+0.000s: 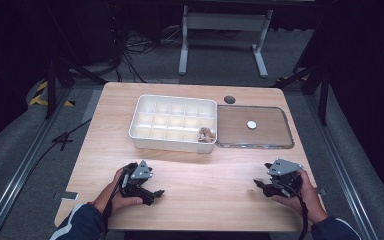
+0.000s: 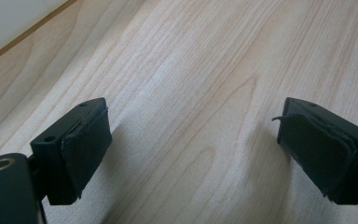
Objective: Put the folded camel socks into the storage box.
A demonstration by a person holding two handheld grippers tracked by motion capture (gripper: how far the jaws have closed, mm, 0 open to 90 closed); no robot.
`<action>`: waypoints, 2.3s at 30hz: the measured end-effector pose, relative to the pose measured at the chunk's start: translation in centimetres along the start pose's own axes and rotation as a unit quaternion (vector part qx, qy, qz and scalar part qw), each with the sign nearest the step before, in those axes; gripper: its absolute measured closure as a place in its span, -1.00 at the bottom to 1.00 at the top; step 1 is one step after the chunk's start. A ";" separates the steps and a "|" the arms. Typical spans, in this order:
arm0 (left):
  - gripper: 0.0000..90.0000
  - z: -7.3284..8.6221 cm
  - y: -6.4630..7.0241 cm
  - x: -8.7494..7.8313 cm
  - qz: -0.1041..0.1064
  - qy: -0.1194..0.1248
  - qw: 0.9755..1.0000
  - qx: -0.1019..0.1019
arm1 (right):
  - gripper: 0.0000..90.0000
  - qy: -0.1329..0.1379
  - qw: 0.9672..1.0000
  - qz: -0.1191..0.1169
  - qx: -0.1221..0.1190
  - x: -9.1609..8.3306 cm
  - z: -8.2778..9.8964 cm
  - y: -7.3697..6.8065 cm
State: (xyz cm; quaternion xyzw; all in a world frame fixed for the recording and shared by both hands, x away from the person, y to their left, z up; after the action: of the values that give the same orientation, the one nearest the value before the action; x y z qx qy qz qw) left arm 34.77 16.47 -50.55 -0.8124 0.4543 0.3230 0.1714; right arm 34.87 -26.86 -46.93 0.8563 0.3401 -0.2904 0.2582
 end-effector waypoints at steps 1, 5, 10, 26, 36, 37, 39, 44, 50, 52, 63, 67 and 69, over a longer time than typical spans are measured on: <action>-0.78 0.0 0.0 0.0 0.000 0.000 1.000 0.000 | -0.32 -0.001 1.000 0.001 0.003 0.0 0.4 0.0; -0.78 0.0 0.0 0.0 0.000 0.000 1.000 0.000 | -0.33 0.001 1.000 -0.004 0.016 0.0 1.5 0.1; -0.78 0.0 0.0 0.0 0.000 0.000 1.000 0.000 | -0.38 -0.008 0.999 -0.013 0.041 0.0 2.9 -0.1; -0.78 0.0 0.0 0.0 0.000 0.000 1.000 0.000 | -0.55 0.043 0.989 -0.038 0.134 -0.5 5.9 0.1; -0.79 0.0 0.0 0.0 -0.001 -0.003 1.000 0.003 | -0.55 0.043 0.989 -0.038 0.134 -0.5 5.9 0.1; -0.79 0.0 0.0 0.0 -0.001 -0.003 1.000 0.003 | -0.56 0.043 0.989 -0.038 0.134 -0.5 5.9 0.2; -0.79 0.0 0.0 0.0 -0.001 -0.003 1.000 0.003 | -0.56 0.043 0.989 -0.038 0.134 -0.4 5.8 0.2; -0.79 0.0 0.0 0.0 -0.002 -0.003 1.000 0.002 | -0.56 0.043 0.989 -0.038 0.134 -0.4 5.8 0.2; -0.79 0.0 0.0 0.0 -0.002 -0.003 1.000 0.001 | -0.57 0.042 0.989 -0.035 0.137 -0.4 5.9 0.3; -0.80 -0.1 0.0 0.1 -0.001 -0.003 1.000 0.001 | -0.57 0.043 0.989 -0.034 0.137 -0.4 5.9 0.3; -0.80 -0.1 0.0 0.1 -0.001 -0.003 1.000 0.002 | -0.57 0.042 0.989 -0.034 0.138 -0.4 5.9 0.3; -0.80 -0.1 0.0 0.1 -0.001 -0.002 1.000 0.001 | -0.57 0.042 0.989 -0.033 0.137 -0.4 5.9 0.3; -0.80 -0.1 0.0 0.1 -0.003 -0.003 1.000 -0.001 | -0.57 0.042 0.989 -0.034 0.138 -0.4 5.9 0.3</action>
State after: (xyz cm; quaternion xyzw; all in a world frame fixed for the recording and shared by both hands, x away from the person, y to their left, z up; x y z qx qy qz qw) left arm 34.79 16.39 -50.56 -0.8130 0.4509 0.3251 0.1731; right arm 32.95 -31.01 -50.68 0.8833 0.3363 -0.3065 0.1135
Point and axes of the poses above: each handheld gripper's, and its own axes: x roughly forward along the jaws, z roughly out of its underside, y roughly to its right, the point moved 3 cm from there along x, roughly forward along the jaws, and after that the axes turned 4 degrees about y, right-handed, at the moved point
